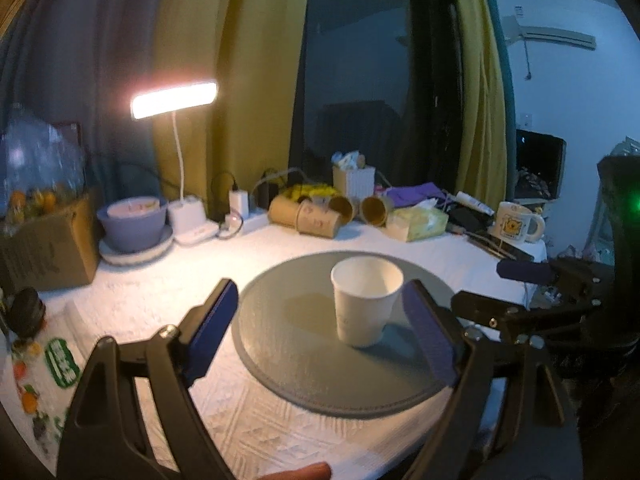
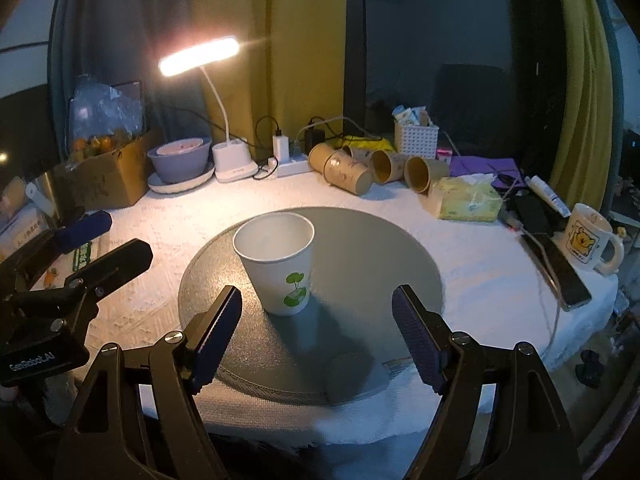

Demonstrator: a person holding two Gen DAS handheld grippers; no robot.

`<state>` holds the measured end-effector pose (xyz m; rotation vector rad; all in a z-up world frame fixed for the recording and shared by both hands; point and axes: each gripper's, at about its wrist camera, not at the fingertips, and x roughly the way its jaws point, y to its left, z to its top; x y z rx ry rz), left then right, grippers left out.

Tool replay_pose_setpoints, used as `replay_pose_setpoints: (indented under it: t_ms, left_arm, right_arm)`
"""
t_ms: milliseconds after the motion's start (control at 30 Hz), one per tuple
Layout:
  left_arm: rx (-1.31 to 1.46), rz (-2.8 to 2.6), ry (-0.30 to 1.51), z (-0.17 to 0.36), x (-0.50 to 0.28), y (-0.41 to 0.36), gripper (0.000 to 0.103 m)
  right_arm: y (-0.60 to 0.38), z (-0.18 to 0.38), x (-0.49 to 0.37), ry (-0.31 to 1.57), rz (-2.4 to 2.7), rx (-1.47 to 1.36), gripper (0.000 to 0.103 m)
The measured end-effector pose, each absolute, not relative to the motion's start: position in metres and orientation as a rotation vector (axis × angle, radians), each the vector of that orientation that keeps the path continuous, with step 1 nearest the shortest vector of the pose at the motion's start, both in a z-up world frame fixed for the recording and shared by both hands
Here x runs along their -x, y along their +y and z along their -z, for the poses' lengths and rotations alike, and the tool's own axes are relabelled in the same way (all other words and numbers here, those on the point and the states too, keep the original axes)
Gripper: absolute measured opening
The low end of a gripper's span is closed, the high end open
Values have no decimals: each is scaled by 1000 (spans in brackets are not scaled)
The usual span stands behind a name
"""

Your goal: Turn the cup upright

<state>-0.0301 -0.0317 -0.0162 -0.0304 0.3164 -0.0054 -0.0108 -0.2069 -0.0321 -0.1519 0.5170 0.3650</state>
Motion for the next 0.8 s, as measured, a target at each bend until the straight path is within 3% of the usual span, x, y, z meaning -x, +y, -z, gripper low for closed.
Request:
replay_pose_setpoints:
  t_ms: [800]
  left_arm:
    - [-25, 57, 163, -25, 62, -56, 88]
  right_arm:
    - [-226, -12, 57, 346, -320, 176, 80]
